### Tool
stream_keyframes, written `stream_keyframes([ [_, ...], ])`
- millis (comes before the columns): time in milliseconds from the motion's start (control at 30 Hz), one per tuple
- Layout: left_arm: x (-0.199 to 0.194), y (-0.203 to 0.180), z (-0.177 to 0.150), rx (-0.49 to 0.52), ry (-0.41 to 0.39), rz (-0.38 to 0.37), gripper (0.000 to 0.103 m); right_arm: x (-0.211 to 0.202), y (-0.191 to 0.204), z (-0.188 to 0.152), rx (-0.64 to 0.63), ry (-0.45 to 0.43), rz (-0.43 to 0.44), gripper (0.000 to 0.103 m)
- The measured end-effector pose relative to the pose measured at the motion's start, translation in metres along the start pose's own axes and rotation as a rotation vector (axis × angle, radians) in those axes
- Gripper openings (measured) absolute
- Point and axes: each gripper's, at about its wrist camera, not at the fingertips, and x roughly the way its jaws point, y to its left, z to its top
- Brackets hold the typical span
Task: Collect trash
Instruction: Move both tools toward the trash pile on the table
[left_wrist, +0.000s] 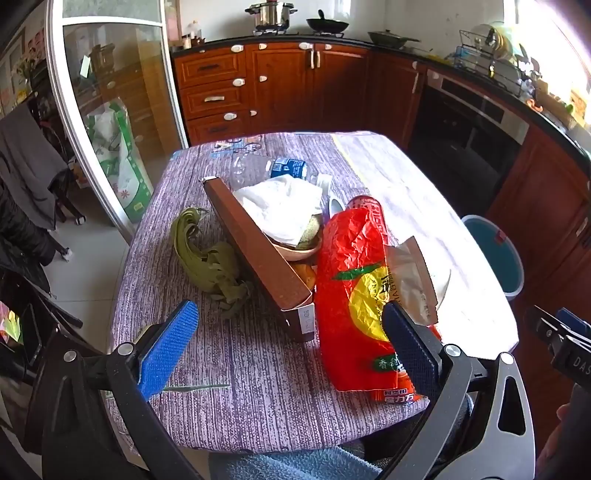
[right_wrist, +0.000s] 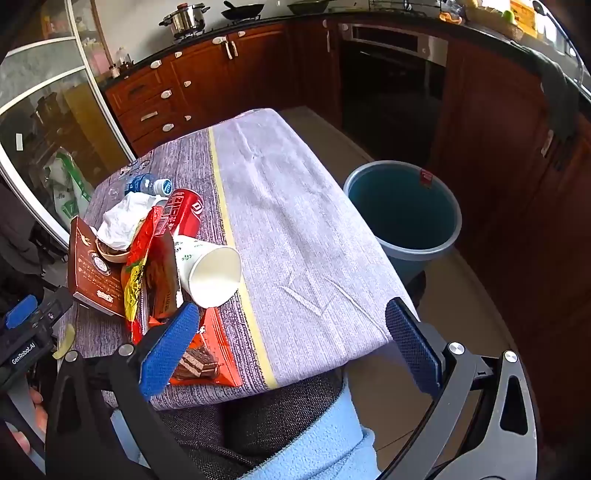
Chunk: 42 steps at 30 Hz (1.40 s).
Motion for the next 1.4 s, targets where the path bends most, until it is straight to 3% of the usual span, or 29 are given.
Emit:
stream_keyframes([
  [1400, 0.017, 0.003, -0.004, -0.018, 0.019, -0.043, 0.099, 0.017, 0.0, -0.003, 0.004, 0.054, -0.007, 0.097],
])
